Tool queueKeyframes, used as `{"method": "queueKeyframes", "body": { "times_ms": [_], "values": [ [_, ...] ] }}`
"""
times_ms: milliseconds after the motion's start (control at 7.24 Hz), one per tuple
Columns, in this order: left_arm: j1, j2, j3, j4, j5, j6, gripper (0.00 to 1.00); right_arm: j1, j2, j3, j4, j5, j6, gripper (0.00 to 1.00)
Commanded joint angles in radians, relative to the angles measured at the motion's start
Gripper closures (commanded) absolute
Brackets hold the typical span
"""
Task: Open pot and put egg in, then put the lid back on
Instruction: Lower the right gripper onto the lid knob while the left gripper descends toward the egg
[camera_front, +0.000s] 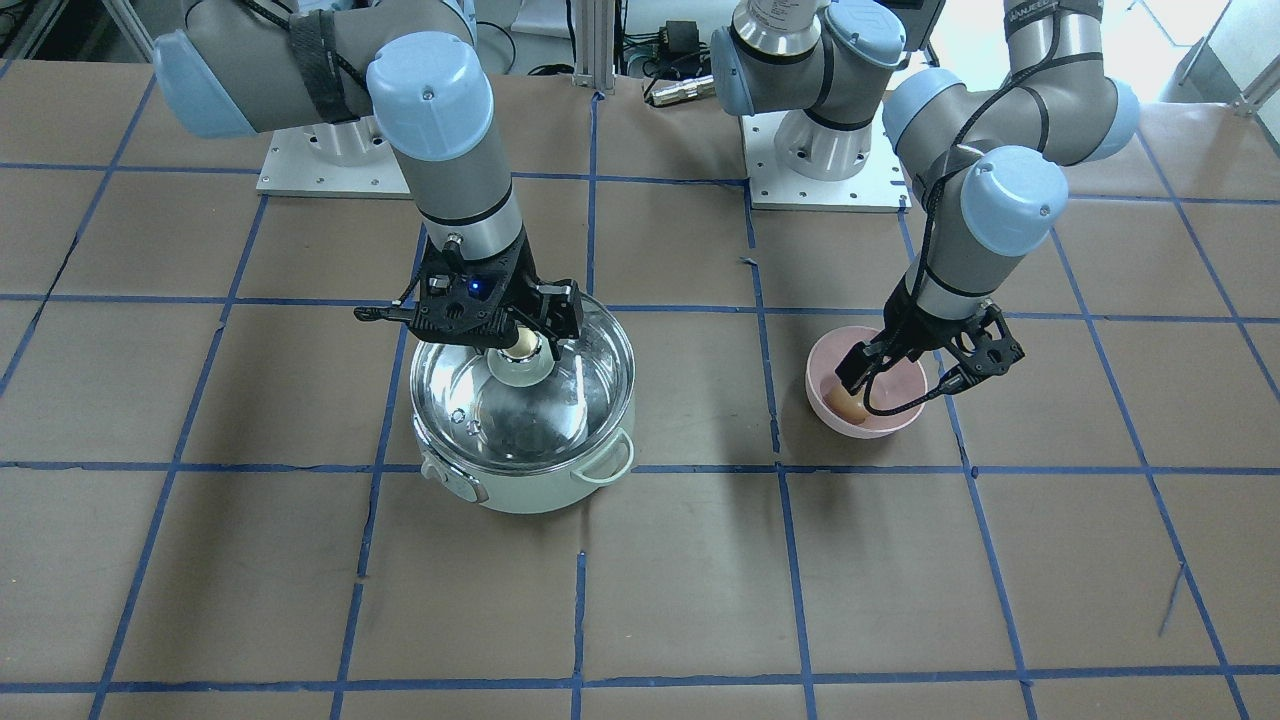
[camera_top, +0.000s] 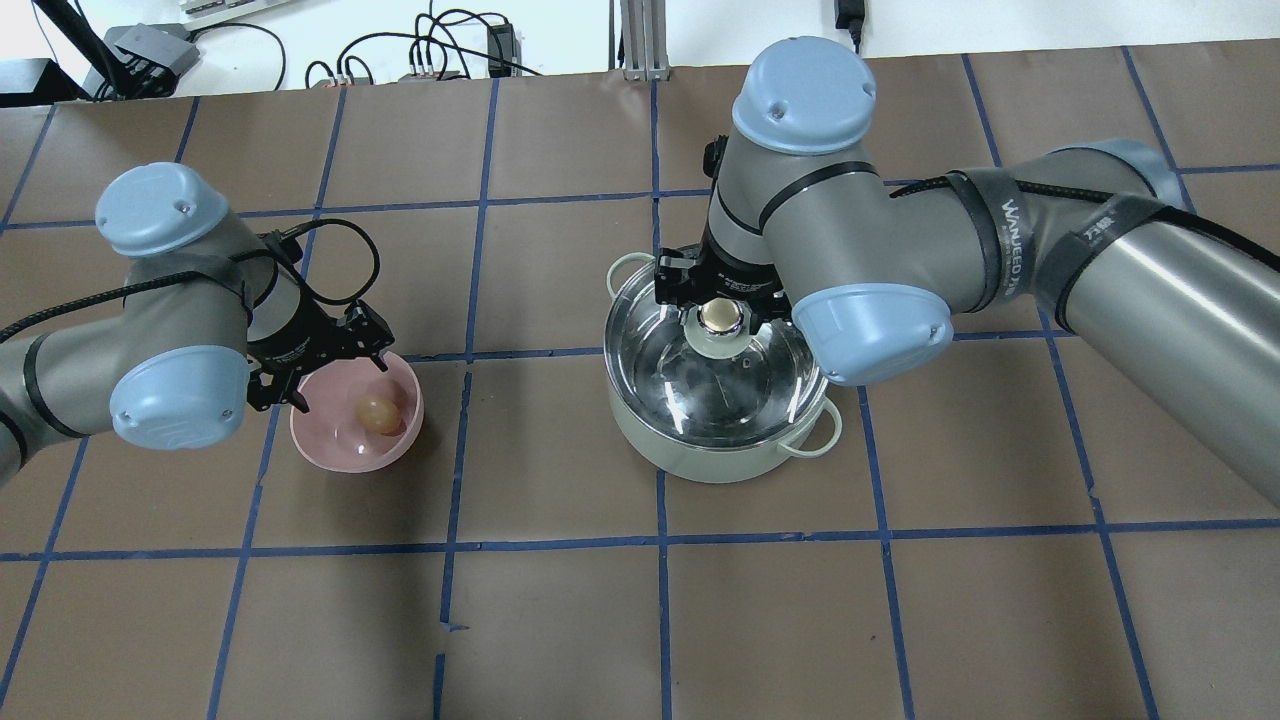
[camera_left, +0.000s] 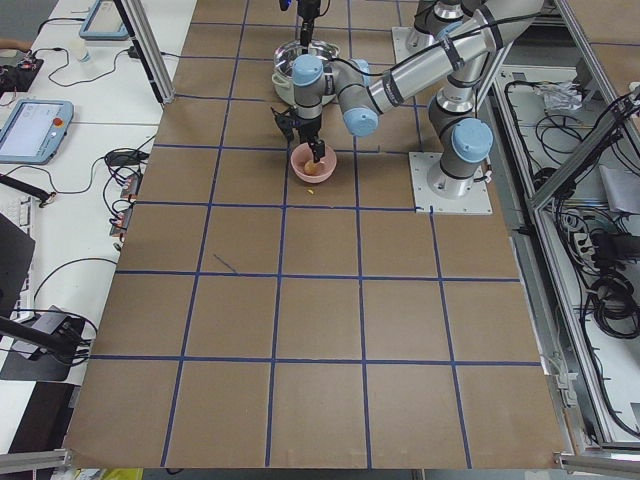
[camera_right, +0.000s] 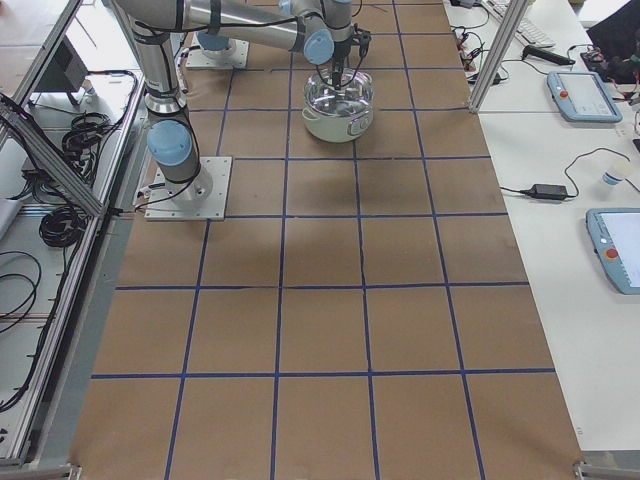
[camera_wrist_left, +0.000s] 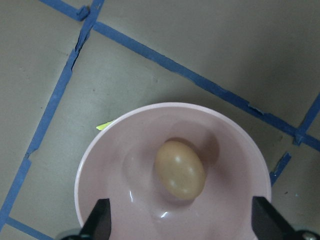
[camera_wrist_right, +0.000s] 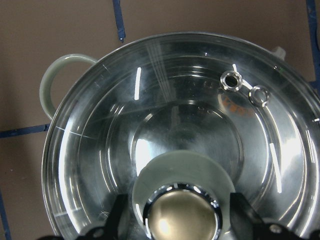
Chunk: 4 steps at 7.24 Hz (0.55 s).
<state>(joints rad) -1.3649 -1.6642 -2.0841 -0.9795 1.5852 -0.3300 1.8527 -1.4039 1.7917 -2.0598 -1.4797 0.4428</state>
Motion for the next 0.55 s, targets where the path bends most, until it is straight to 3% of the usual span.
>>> {"method": "queueKeyframes", "body": {
  "times_ms": [0, 415],
  "values": [
    [0.000, 0.000, -0.007, 0.005, 0.001, -0.056, 0.00, 0.003, -0.001, 0.000, 0.010, -0.001, 0.020, 0.67],
    [0.001, 0.000, -0.008, 0.022, 0.002, -0.153, 0.00, -0.001, -0.010, -0.056, 0.054, -0.059, -0.003, 0.69]
  ]
}}
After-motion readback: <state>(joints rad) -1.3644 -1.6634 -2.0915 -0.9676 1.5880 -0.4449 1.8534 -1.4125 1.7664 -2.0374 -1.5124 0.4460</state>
